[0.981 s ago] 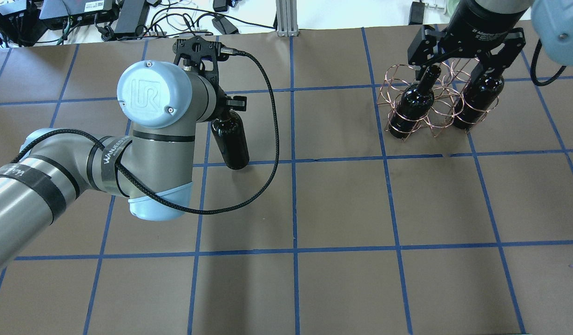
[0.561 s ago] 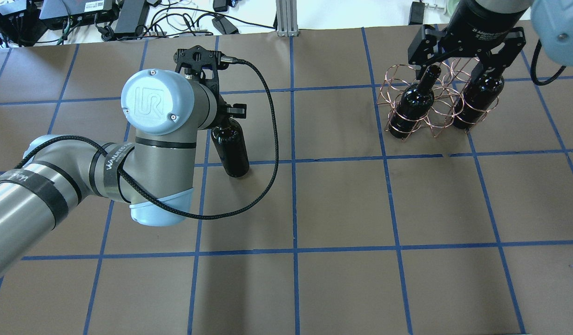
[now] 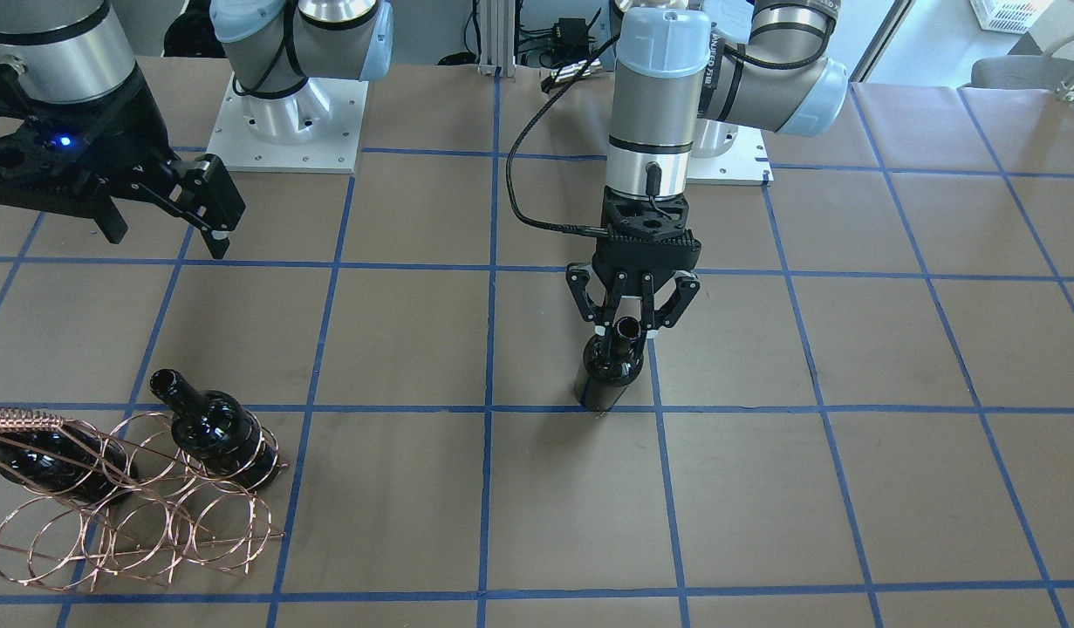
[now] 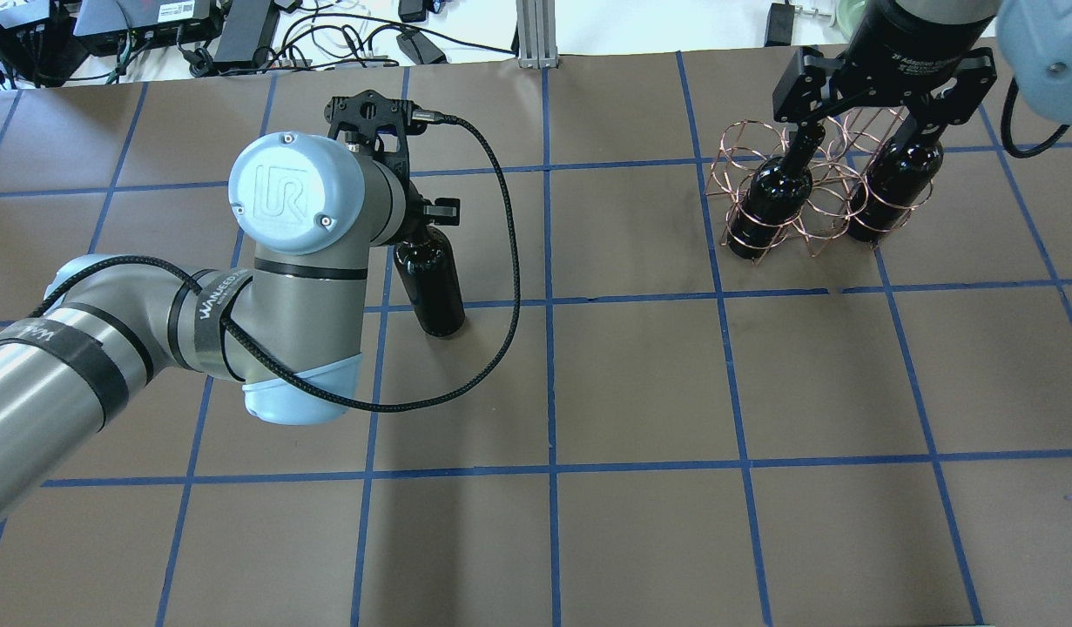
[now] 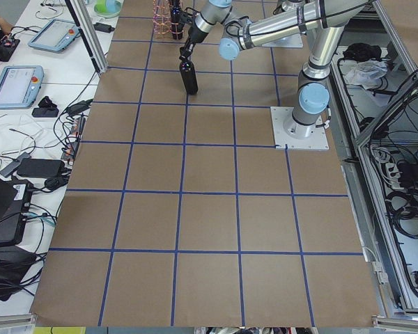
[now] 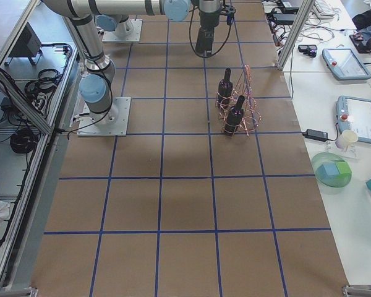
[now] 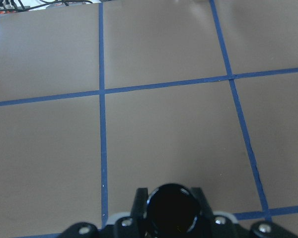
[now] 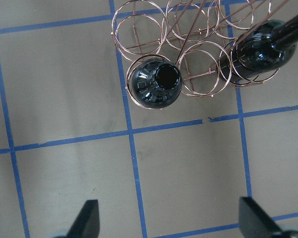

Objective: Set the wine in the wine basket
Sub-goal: 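Lower the held bottle upright onto the table center with the left gripper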

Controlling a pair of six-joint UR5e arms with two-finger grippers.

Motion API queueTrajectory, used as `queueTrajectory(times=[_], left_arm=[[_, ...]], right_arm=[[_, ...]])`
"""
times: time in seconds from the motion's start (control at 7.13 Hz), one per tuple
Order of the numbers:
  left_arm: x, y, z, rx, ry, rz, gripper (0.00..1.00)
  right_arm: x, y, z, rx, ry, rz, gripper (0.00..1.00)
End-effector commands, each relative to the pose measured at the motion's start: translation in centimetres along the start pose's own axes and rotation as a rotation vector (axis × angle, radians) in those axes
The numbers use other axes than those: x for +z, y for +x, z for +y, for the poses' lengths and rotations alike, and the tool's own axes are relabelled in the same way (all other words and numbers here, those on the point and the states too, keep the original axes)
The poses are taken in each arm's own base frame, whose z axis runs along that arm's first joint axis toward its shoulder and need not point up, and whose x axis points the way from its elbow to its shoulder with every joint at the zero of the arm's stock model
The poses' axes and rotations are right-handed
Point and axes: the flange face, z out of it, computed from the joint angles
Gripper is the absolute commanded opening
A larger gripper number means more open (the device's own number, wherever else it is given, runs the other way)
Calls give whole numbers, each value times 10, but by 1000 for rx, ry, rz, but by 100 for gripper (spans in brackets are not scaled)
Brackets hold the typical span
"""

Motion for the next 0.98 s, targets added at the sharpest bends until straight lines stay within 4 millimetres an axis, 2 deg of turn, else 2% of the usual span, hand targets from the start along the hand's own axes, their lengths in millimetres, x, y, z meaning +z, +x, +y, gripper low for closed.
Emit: queueTrajectory(times=[0.0, 0.28, 0.56, 0.84], left_arm=[[0, -2, -1, -4, 0, -5, 0], [2, -5, -1, -7, -3, -9, 1], [2, -4, -1, -6, -4, -9, 6], [4, -2, -1, -28, -6, -4, 5]], right_arm=[[0, -2, 0, -1, -1, -11, 100], [-7, -2, 5, -3, 8, -12, 100], [-13, -7, 11, -15, 18, -26, 100], [-16, -8, 12, -15, 25, -34, 100]])
